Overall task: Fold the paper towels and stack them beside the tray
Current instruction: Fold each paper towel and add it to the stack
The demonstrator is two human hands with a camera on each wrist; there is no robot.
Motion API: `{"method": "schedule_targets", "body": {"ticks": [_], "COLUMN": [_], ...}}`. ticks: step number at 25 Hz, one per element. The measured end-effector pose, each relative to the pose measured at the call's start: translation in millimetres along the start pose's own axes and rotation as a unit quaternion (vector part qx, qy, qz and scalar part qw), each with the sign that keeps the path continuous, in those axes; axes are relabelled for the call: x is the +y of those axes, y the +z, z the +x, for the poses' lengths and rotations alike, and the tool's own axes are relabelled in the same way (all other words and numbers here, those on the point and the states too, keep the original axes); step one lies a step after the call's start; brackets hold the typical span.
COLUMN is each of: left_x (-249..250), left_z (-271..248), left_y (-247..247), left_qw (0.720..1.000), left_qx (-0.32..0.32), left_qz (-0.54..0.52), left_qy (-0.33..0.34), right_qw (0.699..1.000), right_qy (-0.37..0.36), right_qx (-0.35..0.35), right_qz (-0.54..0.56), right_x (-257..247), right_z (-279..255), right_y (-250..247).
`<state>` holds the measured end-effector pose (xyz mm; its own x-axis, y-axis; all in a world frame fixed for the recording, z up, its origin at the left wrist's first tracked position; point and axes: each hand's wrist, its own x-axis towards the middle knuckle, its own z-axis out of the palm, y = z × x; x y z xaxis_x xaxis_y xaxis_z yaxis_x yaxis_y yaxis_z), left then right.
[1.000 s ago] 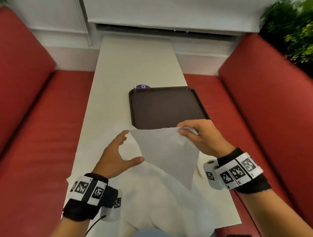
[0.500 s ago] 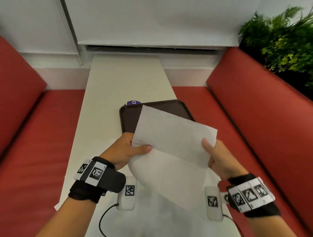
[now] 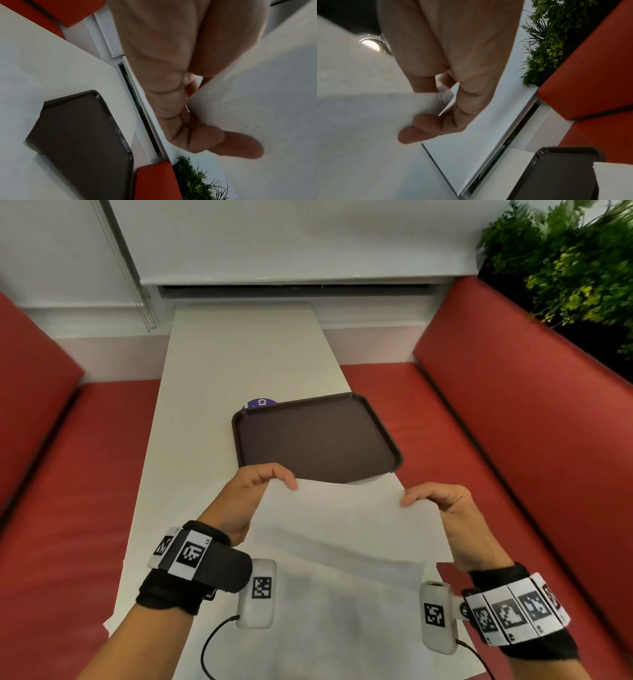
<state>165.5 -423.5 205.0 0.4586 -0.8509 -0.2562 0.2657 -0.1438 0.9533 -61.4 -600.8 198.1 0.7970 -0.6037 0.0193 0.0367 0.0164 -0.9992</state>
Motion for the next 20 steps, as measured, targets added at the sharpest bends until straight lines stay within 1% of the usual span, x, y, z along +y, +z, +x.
{"method": "schedule_targets", "body": {"ticks": [2,4,5,6,7,9,10,12,13,15,18,19,20], "left_x": [-4,-9,-12,-18,-24,-40,-49,-70,-79,-95,-116,-122,-127], "left_z": [6,13,15,21,27,45,58,89,104,139,185,197,205], "left_y": [3,8,11,15,20,30,37,53,60,82,112,120,126], "left_qw": [0.999,0.995,0.994,0.995,0.997,0.995,0.986,0.961,0.947,0.916,0.875,0.859,0.836], "left_qx": [0.019,0.001,-0.017,-0.026,-0.03,-0.031,-0.028,-0.005,0.011,0.012,-0.05,-0.073,-0.098], "left_qz": [-0.009,-0.067,-0.084,-0.069,-0.035,0.091,0.164,0.277,0.322,0.401,0.48,0.505,0.54], "left_qy": [-0.039,-0.068,-0.069,-0.064,-0.056,-0.034,-0.018,0.003,0.011,0.024,0.039,0.034,0.013], "right_qw": [0.999,0.996,0.994,0.992,0.99,0.988,0.982,0.968,0.959,0.935,0.912,0.904,0.896], "right_qy": [0.013,0.033,0.051,0.071,0.088,0.104,0.112,0.145,0.163,0.189,0.199,0.209,0.228], "right_qx": [0.001,-0.001,0.004,0.027,0.064,0.116,0.132,0.161,0.182,0.218,0.23,0.226,0.216], "right_qz": [0.035,0.086,0.096,0.1,0.084,-0.02,-0.073,-0.124,-0.146,-0.204,-0.276,-0.296,-0.314], "right_x": [5,12,16,19,24,34,43,68,78,98,120,128,135], "right_z": [-5,-13,-17,-22,-26,-35,-39,-47,-50,-50,-36,-29,-22], "right_y": [-9,-20,-24,-28,-32,-36,-39,-48,-50,-55,-63,-68,-72]}}
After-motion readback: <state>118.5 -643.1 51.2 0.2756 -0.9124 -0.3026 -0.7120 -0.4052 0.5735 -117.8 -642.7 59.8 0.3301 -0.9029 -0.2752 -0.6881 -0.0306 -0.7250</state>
